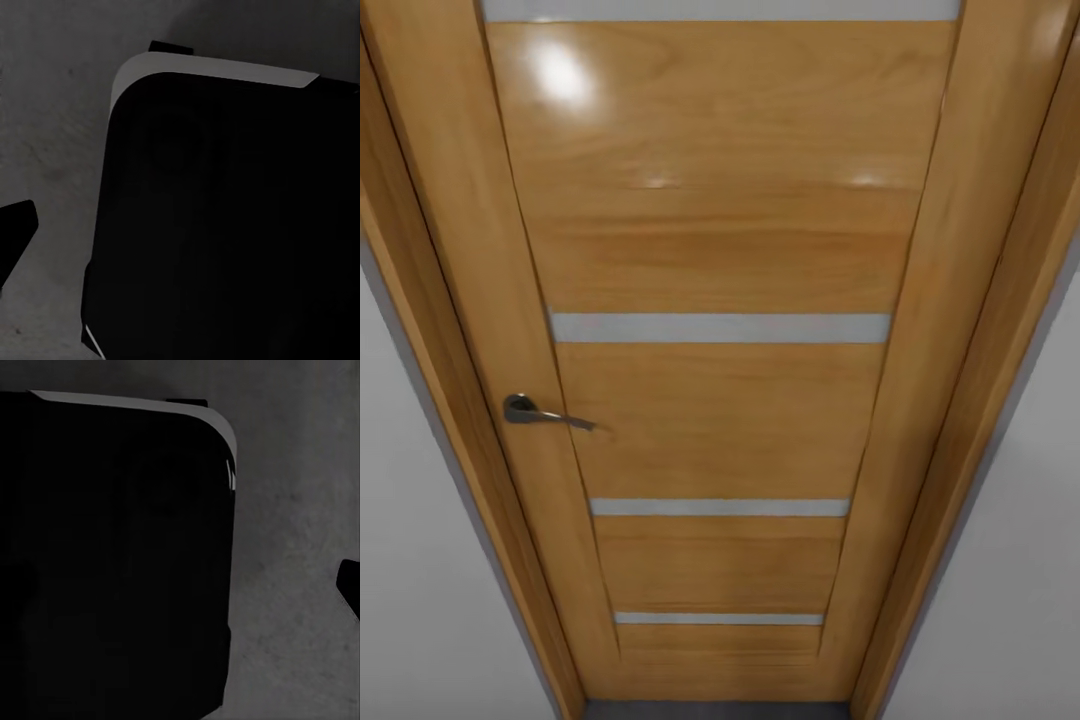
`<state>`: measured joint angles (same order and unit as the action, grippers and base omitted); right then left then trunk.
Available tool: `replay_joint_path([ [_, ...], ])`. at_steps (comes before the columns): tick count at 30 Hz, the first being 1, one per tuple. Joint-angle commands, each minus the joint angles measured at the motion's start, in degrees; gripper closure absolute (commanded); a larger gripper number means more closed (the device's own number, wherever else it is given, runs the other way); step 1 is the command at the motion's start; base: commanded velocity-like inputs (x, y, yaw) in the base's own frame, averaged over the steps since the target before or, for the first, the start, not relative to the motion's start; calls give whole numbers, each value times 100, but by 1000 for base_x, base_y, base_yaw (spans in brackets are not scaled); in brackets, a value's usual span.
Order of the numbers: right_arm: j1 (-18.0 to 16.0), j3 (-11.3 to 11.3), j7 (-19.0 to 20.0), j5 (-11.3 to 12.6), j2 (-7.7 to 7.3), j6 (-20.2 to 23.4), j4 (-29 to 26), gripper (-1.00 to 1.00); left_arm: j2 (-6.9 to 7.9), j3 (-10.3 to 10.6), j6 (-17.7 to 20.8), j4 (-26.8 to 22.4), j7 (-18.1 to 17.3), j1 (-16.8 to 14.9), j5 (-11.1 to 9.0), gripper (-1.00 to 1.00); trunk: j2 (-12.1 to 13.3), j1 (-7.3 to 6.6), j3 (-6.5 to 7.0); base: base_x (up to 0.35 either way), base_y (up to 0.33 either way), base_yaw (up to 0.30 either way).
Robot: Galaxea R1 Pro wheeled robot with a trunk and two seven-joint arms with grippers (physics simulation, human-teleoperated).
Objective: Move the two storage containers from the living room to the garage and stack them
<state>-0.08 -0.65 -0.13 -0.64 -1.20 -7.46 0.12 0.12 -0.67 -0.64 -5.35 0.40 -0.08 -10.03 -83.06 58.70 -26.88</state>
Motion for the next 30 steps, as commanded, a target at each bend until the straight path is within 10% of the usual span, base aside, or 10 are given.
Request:
replay_joint_path([
  [1, -1, -2, 1, -6, 2, -19, 3, -100, 2, -3, -7, -2, 4, -1, -33, -100, -2, 3, -4, 295, 0, 0],
  [30, -1, 6, -3, -5, 4, -47, 6, -100, -1, -3, -7, -5, 4, -1, -34, -100, -2, 3, -4, 93, 0, 49],
])
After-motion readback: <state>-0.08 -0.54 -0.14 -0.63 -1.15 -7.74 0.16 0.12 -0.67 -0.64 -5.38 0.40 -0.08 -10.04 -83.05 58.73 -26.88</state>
